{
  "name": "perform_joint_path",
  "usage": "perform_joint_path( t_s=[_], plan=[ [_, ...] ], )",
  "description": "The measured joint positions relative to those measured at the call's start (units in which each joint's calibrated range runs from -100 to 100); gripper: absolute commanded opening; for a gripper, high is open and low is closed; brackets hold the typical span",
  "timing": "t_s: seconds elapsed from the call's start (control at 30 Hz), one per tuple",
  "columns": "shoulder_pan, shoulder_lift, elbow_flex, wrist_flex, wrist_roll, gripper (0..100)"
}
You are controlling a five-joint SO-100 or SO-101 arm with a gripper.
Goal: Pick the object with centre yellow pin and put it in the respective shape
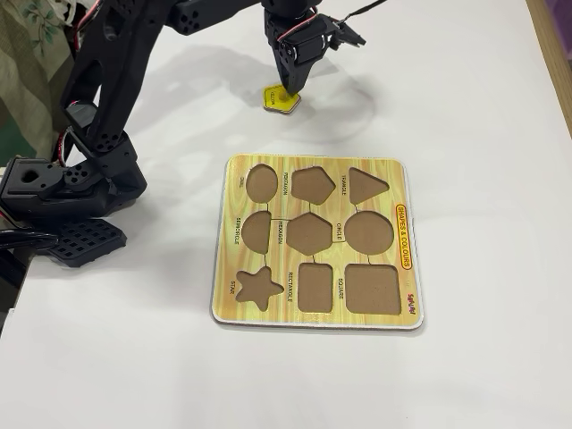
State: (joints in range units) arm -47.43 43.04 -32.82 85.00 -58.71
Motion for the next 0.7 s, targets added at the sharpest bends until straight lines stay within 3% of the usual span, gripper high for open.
perform_joint_path(
  t_s=[0.37, 0.53, 0.7],
  plan=[
    [0.0, 0.3, 0.0, -0.6, 0.0, 4],
    [0.1, 0.3, 0.0, -0.6, 0.0, 13],
    [0.1, -1.3, 2.4, -1.5, 0.0, 14]
  ],
)
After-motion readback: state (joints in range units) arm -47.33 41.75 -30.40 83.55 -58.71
